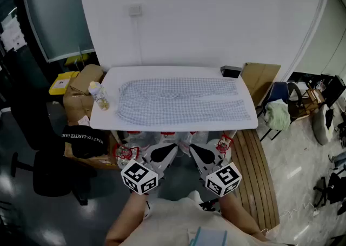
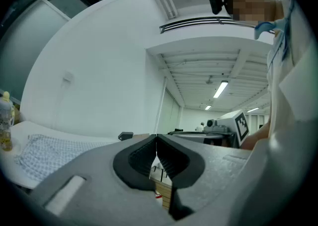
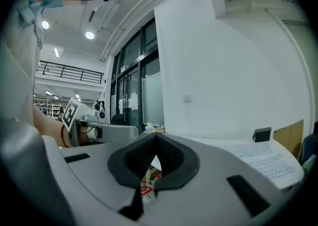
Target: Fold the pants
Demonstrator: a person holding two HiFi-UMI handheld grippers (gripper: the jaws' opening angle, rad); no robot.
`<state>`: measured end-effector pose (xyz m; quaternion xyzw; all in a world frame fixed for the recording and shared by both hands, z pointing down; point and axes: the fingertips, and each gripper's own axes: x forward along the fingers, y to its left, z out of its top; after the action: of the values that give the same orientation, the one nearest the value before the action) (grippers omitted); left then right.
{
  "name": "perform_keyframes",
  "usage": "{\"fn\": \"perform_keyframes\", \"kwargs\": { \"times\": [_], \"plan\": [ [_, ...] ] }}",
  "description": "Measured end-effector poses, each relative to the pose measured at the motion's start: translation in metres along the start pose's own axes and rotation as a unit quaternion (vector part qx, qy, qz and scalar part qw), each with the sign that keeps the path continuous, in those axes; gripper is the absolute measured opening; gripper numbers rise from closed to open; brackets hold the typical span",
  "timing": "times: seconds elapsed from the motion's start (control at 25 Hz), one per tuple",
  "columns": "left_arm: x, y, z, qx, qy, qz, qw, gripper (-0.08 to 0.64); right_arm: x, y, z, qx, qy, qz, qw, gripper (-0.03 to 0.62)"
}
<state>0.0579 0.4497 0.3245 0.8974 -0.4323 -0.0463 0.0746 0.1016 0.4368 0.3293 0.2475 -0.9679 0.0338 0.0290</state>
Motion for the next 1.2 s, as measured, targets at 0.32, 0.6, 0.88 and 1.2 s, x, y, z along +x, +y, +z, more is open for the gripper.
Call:
{"fn": "perform_keyframes", "kwargs": {
  "times": [0.32,0.6,0.88,1.2],
  "plan": [
    [0.004,-0.002,-0.001,0.0,0.001,-0.002,1.0,0.009,-0.001,-0.002,-0.001,0.004,0.0,0.002,1.0,0.014],
    [0.007,0.0,-0.006,0.0,0.008,0.0,1.0,0.009,0.002,0.003,0.001,0.002,-0.012,0.023,1.0,0.016],
    [0.005,0.004,-0.009,0.004,0.015,0.0,0.9999,0.009,0.008,0.005,-0.004,0.005,0.001,0.035,0.999,0.018],
    [-0.003,0.016,-0.009,0.007,0.015,0.004,0.9999,0.009,0.018,0.005,-0.002,-0.004,-0.003,0.027,1.0,0.018]
  ]
}}
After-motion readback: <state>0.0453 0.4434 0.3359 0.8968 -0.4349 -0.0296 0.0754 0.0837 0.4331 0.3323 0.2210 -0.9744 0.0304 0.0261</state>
